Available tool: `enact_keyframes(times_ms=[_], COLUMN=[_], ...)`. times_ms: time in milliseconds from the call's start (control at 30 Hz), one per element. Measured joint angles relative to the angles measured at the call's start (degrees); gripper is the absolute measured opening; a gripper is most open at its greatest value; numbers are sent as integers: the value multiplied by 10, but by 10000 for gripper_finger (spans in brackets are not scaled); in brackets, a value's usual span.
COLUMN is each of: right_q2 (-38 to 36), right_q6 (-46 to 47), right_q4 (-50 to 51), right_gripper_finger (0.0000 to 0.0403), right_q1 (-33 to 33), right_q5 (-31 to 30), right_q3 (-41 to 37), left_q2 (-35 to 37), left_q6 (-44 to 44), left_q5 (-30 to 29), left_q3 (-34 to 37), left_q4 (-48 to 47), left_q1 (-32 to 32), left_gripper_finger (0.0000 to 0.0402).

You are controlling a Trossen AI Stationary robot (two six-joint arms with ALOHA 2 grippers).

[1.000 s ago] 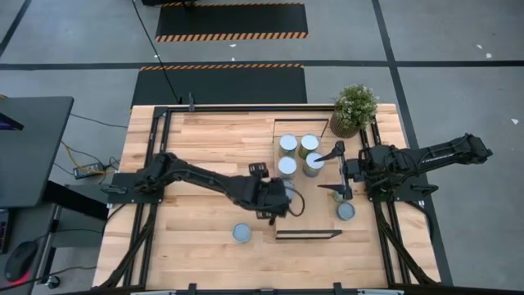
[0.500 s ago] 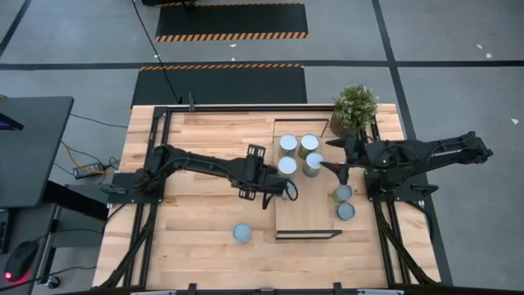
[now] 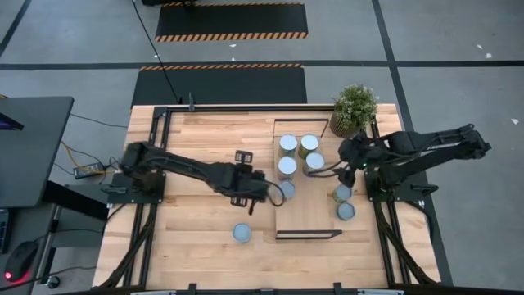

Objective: Pick and place cans onto a shelf
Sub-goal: Put the small canned peas on the shelf

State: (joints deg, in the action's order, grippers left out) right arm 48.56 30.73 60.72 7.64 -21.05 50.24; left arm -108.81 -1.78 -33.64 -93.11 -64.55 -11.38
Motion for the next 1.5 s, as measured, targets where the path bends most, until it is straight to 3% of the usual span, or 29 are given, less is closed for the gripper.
enact_keyframes(times_ms=[300,600,867,1133,1500], right_q2=[72,94,122,171,202], right_q6=[99,114,117,99,96], right_q4=[124,104,48,23,7], right_gripper_finger=[382,382,382,382,382], right_q1=[3,3,16,30,55], right_q5=[75,146,166,177,181], right_q3=[19,-23,-86,-88,-85], left_q2=[180,301,386,429,444], left_q6=[27,21,15,29,94], left_q5=[34,34,50,62,112], left_q3=[224,365,486,554,580], left_q4=[254,419,551,644,676], left_q1=[-17,-31,-31,-30,-31], left_gripper_finger=[126,126,126,126,126])
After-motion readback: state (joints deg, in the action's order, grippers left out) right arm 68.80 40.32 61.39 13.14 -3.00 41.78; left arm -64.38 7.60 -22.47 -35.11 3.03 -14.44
